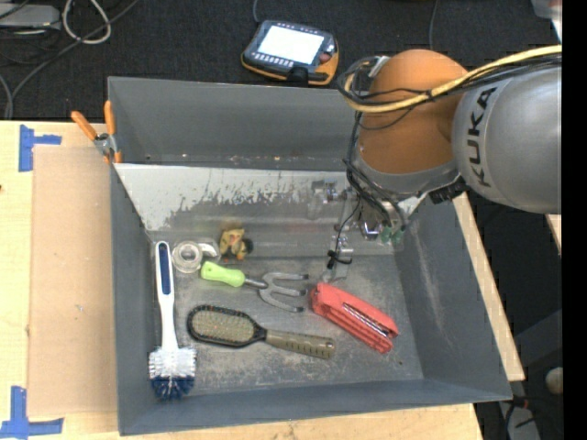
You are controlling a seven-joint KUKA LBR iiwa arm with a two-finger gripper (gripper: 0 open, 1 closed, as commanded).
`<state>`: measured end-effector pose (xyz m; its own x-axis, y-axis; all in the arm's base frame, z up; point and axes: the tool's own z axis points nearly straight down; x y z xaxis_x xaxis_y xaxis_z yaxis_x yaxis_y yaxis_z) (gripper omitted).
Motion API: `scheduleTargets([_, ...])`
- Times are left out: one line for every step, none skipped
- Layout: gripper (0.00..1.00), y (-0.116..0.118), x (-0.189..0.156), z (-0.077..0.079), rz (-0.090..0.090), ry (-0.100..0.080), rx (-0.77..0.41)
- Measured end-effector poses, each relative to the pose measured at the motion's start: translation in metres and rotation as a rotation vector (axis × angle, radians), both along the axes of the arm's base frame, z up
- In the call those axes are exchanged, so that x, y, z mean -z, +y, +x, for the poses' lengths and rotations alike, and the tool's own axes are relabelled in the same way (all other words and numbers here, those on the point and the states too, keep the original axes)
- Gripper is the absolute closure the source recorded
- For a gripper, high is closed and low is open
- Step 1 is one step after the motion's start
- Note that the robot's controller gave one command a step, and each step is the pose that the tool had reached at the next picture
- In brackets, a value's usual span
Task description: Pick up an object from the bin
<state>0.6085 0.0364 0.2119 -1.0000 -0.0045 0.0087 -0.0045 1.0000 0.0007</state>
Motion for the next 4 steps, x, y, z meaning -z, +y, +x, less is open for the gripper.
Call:
scheduleTargets([0.0, 0.0, -0.005, 0.002, 0.0, -0.008, 0.001])
scheduleTargets([0.0, 0.019, 0.146, 0.011, 0.002, -0.001, -0.148])
scheduleTargets([0.0, 0.014, 0.063, 0.012, 0.001, -0.017, -0.162])
scheduleTargets([0.0, 0.01, 0.113, 0.009, 0.003, 0.009, -0.129])
